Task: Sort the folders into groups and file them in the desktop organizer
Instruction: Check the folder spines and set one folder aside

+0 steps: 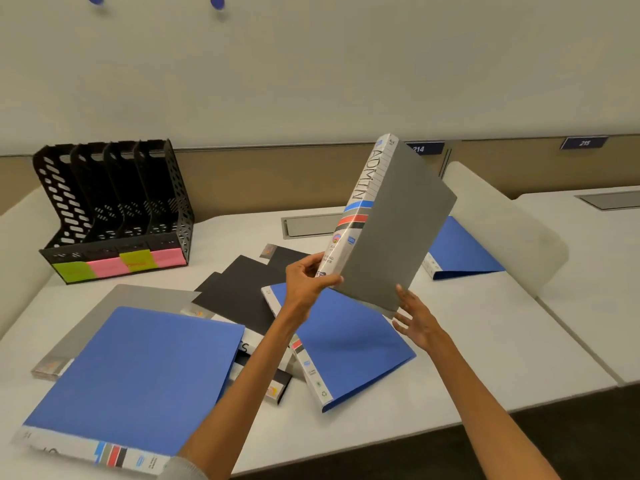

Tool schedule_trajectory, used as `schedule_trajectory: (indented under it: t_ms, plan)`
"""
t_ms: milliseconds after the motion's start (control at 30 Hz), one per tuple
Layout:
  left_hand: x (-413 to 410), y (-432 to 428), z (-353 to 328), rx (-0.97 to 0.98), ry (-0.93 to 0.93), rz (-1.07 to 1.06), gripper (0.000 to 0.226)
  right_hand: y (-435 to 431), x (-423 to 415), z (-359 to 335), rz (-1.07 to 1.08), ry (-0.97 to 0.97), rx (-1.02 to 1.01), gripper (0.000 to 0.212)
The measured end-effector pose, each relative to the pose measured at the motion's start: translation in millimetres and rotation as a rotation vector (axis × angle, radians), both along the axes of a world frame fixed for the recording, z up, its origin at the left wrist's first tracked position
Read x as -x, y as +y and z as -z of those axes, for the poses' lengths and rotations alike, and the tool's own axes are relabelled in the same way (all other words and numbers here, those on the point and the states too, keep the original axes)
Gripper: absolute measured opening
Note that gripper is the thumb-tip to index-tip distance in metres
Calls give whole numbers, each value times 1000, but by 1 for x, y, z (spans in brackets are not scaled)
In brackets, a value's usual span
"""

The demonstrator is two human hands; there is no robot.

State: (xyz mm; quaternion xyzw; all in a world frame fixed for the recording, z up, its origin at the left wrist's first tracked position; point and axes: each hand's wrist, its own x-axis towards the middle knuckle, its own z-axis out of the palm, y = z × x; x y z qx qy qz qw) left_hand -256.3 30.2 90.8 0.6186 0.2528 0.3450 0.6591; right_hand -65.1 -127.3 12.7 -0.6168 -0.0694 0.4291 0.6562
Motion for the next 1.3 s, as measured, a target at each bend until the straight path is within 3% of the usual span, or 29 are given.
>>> schedule_trajectory:
  t_ms: [233, 567, 667, 767, 933, 1133, 1300]
  plan:
    - [8, -9, 0, -207, 43, 88, 53, 3, 5, 3, 78, 3, -57, 69]
    - [-4, -13, -1, -172, 15, 48, 48, -5, -13, -8, 160, -70, 2, 85]
    - [-19, -14, -3, -157, 28, 36, 49, -6, -30, -14, 258, -162, 29, 74]
    - [-45, -12, -5, -144, 41, 8, 52, -5, -55, -26, 323, -255, 18, 60]
    - [-109, -6, -2, -72, 67, 18, 55, -10, -119, -40, 414, -376, 30, 70]
    - [-201, -13, 24, 20, 124, 62, 63, -26, -218, -37, 381, -442, 182, 77]
    - [-276, -26, 45, 94, 152, 112, 47, -38, -294, -33, 396, -497, 329, 77]
